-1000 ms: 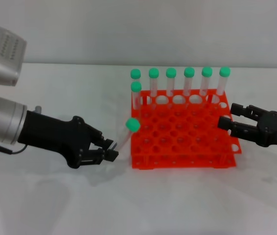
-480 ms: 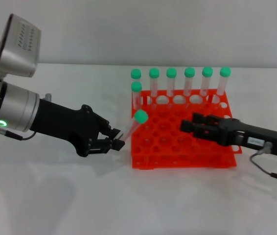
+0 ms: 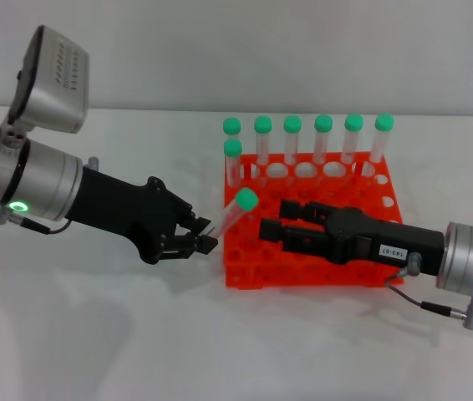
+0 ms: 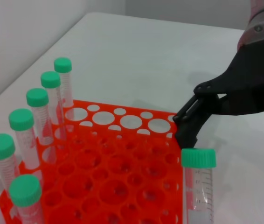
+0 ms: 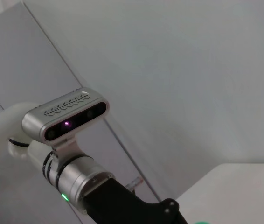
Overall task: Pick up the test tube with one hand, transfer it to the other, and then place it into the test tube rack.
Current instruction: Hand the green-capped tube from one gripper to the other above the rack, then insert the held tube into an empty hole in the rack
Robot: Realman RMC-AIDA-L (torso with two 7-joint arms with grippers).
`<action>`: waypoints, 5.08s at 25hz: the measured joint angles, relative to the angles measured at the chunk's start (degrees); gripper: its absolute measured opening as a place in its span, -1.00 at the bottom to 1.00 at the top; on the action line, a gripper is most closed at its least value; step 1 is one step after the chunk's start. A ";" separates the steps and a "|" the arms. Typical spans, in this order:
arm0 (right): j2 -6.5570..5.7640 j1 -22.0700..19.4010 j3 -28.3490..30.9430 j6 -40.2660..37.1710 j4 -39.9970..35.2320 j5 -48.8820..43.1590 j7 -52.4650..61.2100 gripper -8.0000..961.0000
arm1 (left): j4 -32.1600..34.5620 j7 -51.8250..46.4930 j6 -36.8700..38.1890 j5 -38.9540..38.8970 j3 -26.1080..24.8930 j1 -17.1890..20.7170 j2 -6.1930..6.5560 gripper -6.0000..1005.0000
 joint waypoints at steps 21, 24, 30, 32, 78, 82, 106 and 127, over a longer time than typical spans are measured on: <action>0.91 2.06 -0.80 5.39 -0.22 0.09 -3.80 0.42 | 3.83 -0.54 -3.04 0.24 0.00 -1.68 -0.05 -0.50; 0.92 2.08 -0.80 5.62 -0.54 0.21 -4.10 0.40 | 4.28 -0.74 -3.56 0.51 0.00 -1.80 -0.05 -0.50; 1.00 2.14 -0.91 6.33 -0.92 0.22 -4.21 0.37 | 5.18 -0.82 -4.85 0.80 0.01 -2.14 -0.06 -0.49; 1.01 2.15 -1.30 6.59 -1.04 0.24 -4.21 0.35 | 5.22 -0.83 -5.07 0.84 0.00 -2.27 -0.06 -0.49; 0.98 1.93 -3.28 9.49 -2.41 1.90 -5.08 -0.57 | 8.39 -2.71 -8.87 1.76 0.01 -3.30 -0.07 -0.44; 1.06 1.89 -3.35 9.46 -2.40 1.88 -5.06 -0.57 | 8.29 -3.53 -9.05 1.18 0.01 -3.61 -0.05 -0.44; 0.66 2.03 -1.21 10.10 -3.04 2.02 -5.07 -0.56 | -9.03 -3.21 7.71 -17.45 -0.08 8.28 -0.03 0.78; -2.91 5.65 1.70 13.25 -6.11 0.07 -9.32 -0.56 | 13.87 12.07 3.33 -58.98 -0.33 45.41 -0.32 0.78</action>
